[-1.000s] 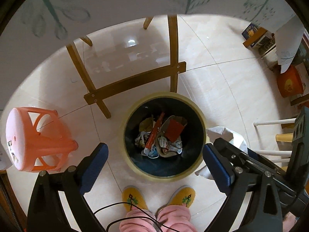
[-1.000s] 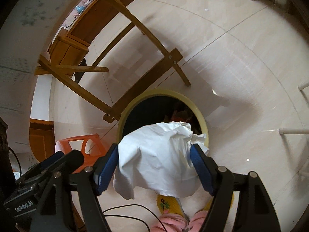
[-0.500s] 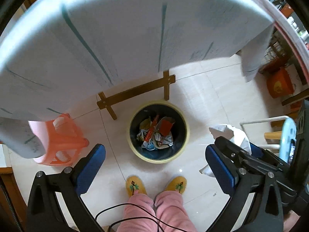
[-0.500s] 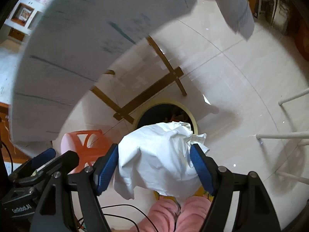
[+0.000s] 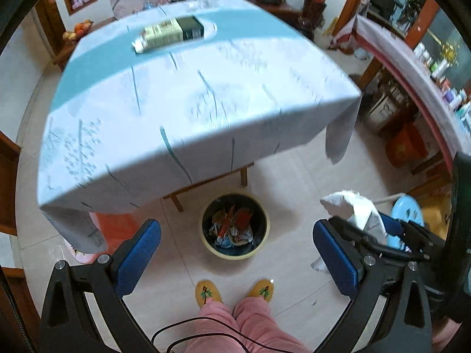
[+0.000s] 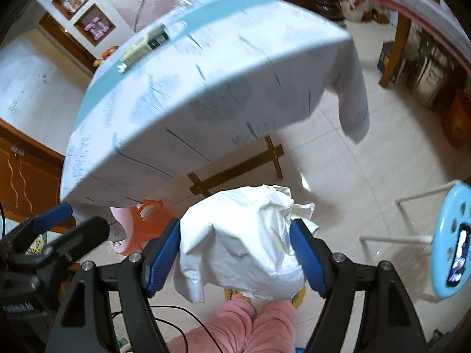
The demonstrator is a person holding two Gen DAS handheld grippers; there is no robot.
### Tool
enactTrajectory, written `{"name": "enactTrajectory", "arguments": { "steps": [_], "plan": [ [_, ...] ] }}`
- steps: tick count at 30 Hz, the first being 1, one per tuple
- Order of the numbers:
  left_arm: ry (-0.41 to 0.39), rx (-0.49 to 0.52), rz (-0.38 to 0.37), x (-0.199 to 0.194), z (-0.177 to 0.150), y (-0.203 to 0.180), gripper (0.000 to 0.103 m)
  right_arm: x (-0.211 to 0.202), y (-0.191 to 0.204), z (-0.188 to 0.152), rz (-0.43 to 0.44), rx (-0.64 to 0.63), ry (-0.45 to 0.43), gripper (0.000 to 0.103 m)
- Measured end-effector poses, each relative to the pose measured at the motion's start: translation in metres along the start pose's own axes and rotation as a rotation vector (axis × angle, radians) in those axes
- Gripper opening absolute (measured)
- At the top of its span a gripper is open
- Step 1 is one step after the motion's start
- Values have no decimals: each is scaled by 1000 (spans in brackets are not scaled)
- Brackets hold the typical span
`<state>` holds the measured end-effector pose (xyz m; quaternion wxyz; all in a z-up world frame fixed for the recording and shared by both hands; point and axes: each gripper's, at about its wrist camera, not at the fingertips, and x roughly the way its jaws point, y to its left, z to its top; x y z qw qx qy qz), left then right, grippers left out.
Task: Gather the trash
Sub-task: 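Raise both tools toward the table with the tissue in the right gripper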
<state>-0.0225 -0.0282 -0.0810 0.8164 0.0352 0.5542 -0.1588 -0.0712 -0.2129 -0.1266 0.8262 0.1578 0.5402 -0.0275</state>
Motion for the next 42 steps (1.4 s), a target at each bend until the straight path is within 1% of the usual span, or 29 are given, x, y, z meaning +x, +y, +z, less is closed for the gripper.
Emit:
{"name": "enactTrajectory", "arguments": {
  "steps": [5, 12, 17, 20, 27, 30, 35, 39, 42],
  "plan": [
    [-88, -5, 13, -50, 21, -1, 102, -39, 15, 17, 10, -61, -28, 75],
    [-201, -11, 46, -101, 42, -11, 102, -83, 32, 41, 44, -135, -107, 75],
    [-277, -18, 85, -129, 55, -16, 102, -104, 40, 58, 66, -202, -153, 75],
    [-297, -20, 96, -139, 63, -16, 102, -111, 44, 68, 77, -231, -167, 75],
    [-302, -46, 102, -146, 73, -3, 102, -122, 54, 87, 97, -271, -213, 75],
    [-296, -50, 102, -143, 76, 1, 102, -121, 56, 90, 105, -278, -214, 75],
    [-260, -52, 100, -126, 79, 2, 102, -97, 50, 87, 81, -271, -162, 75],
    [-236, -54, 96, -113, 79, 4, 102, -62, 39, 81, 46, -243, -91, 75],
    [-217, -60, 95, -103, 78, 7, 102, -38, 31, 76, 39, -220, -46, 75]
  ]
}}
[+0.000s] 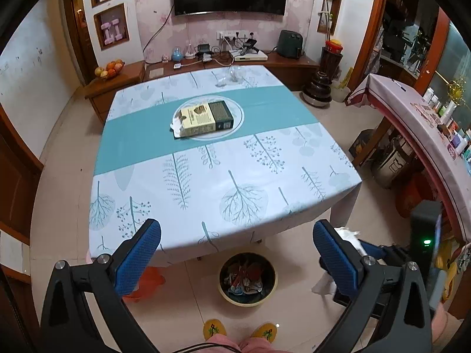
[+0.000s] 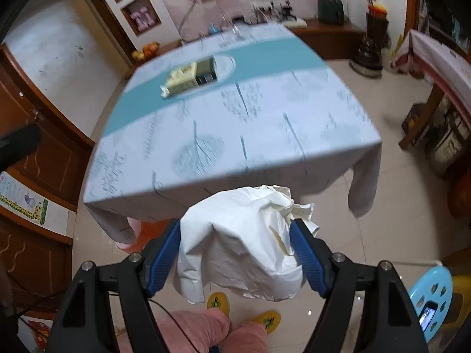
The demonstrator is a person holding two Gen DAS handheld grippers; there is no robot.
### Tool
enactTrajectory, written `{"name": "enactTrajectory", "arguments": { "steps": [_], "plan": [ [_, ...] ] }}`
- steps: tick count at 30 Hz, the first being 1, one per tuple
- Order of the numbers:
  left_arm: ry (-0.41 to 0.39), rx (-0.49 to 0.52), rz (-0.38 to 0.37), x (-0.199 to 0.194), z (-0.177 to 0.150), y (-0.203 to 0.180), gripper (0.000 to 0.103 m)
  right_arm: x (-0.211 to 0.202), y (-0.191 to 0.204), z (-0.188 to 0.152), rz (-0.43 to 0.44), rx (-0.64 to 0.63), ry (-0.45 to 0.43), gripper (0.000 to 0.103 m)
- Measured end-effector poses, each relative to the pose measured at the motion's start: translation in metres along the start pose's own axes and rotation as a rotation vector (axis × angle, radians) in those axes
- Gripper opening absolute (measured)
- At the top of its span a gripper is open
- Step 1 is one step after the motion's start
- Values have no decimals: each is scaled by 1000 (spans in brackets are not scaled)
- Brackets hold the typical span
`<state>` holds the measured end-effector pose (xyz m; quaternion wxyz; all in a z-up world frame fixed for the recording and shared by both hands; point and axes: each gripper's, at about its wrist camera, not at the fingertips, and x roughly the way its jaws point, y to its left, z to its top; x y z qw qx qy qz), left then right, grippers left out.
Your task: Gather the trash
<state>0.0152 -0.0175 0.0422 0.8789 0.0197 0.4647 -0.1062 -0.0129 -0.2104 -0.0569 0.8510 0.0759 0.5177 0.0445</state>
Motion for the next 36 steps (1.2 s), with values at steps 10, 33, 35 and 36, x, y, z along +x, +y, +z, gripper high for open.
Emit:
{"name": "enactTrajectory", "arguments": {
  "steps": [10, 33, 35, 36],
  "plan": [
    [31, -18, 13, 16, -5, 15, 102, 56, 4, -9, -3, 10, 102, 78],
    [37, -56, 29, 21, -5, 37, 102, 54, 39, 3, 17, -54, 93, 80],
    [34, -60, 33, 21, -6, 38, 102, 49, 40, 5, 17, -60, 85, 80],
    [32, -62, 34, 20, -6, 38, 102, 47, 40, 6, 18, -63, 82, 80]
  ]
}}
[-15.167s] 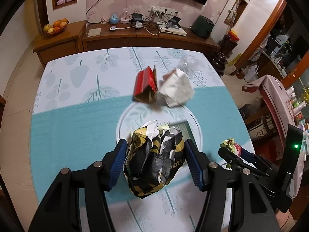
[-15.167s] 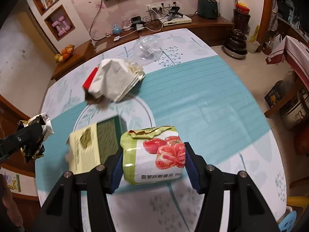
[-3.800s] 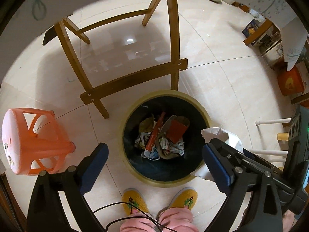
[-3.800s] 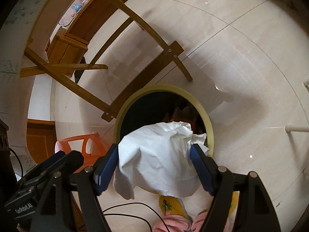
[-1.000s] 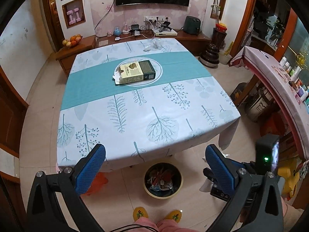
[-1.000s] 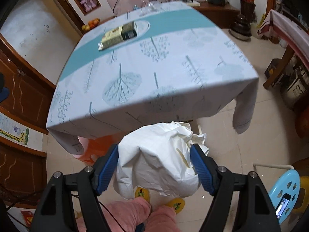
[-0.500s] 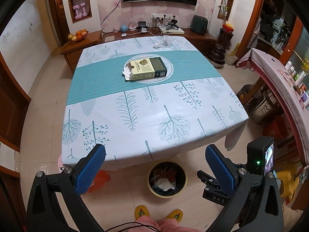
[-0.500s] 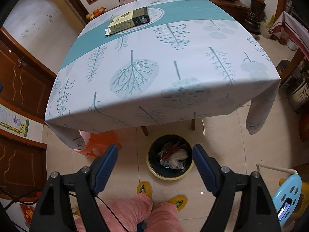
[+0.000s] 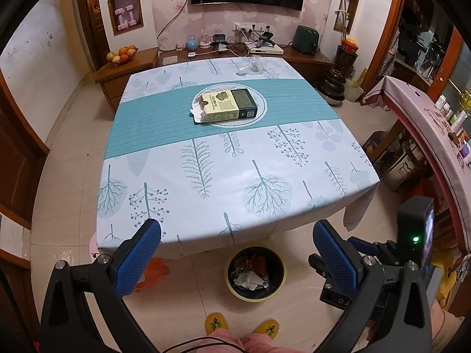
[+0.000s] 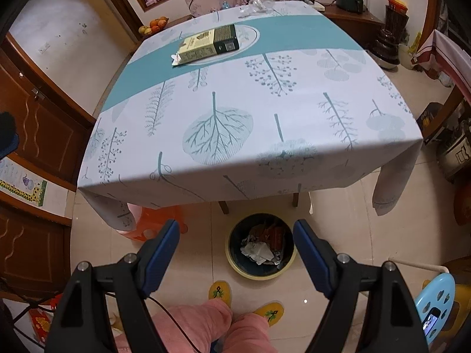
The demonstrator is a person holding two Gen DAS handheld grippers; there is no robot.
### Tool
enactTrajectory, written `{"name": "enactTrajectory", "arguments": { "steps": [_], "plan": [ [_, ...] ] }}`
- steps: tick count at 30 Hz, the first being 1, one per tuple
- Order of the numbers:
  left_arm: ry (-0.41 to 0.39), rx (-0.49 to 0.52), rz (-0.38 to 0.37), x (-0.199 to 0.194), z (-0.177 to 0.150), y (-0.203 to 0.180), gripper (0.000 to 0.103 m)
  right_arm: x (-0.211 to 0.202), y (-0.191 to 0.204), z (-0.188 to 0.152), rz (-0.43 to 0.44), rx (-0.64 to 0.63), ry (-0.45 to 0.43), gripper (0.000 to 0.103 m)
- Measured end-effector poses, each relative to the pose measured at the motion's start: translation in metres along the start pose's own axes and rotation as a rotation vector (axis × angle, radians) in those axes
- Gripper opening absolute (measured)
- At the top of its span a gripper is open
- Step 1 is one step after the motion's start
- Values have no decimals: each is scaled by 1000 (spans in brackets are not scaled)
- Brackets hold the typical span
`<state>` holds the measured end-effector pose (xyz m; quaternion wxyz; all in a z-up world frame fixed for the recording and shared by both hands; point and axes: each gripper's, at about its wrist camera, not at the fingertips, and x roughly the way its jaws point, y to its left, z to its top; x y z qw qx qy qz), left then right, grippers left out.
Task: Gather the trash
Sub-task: 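Raise both tools and reach the left gripper toward the pistachio chocolate box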
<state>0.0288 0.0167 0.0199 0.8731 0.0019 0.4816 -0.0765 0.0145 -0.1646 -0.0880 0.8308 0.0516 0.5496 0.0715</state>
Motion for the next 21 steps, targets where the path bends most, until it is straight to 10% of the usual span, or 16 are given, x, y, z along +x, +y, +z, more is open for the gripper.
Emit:
{"name": "enactTrajectory", "arguments": {
  "steps": [12, 21],
  "plan": [
    [-18, -1, 27, -3, 0, -9, 102, -25, -5, 19, 17, -51, -44, 80],
    [4, 230, 15, 21, 41, -14, 102, -26, -13, 52, 24, -29, -70, 80]
  ]
}}
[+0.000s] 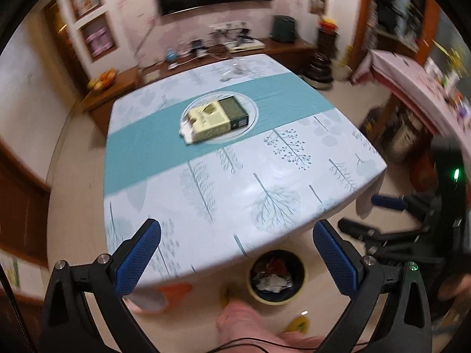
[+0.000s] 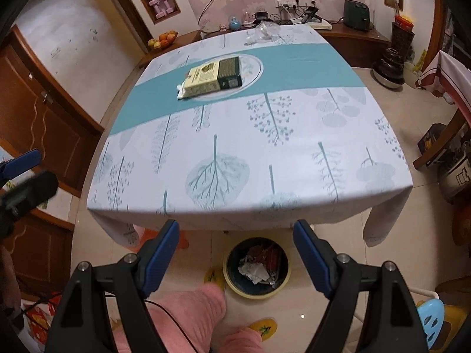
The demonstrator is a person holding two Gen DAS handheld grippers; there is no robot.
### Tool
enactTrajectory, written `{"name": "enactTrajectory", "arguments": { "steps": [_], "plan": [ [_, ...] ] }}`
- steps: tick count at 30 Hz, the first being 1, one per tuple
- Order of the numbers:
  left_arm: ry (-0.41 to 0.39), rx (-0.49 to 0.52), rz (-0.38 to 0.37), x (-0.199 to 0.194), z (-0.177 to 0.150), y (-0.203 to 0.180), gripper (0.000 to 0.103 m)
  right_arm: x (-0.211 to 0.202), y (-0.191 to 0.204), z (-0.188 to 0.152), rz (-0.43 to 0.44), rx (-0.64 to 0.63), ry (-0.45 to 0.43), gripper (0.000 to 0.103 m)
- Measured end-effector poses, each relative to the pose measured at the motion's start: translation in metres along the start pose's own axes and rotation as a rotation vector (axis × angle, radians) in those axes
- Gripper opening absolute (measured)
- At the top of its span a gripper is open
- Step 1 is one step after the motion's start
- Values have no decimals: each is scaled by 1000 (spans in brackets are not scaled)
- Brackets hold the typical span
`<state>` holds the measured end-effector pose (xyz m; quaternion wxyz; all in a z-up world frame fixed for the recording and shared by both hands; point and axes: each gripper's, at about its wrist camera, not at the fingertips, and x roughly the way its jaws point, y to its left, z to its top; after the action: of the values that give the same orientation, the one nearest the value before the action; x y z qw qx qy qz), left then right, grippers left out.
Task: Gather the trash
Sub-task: 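Raise both tools and reach the left gripper toward the pistachio chocolate box, then grasp the pistachio chocolate box with the left gripper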
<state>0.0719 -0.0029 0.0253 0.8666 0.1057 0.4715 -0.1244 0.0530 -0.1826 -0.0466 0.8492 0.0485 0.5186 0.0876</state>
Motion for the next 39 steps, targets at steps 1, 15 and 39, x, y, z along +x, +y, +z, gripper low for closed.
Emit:
{"name": "enactTrajectory", "arguments": {
  "steps": [1, 15, 39],
  "plan": [
    [1, 32, -12, 6, 8, 2, 102, 1, -2, 7, -2, 13, -7, 80],
    [153, 436, -266, 137, 160, 50, 102, 52, -28, 112, -103, 317, -41, 80],
    [351, 833, -417, 339, 206, 34, 103, 143, -52, 155, -225, 573, 69, 80]
  ]
}}
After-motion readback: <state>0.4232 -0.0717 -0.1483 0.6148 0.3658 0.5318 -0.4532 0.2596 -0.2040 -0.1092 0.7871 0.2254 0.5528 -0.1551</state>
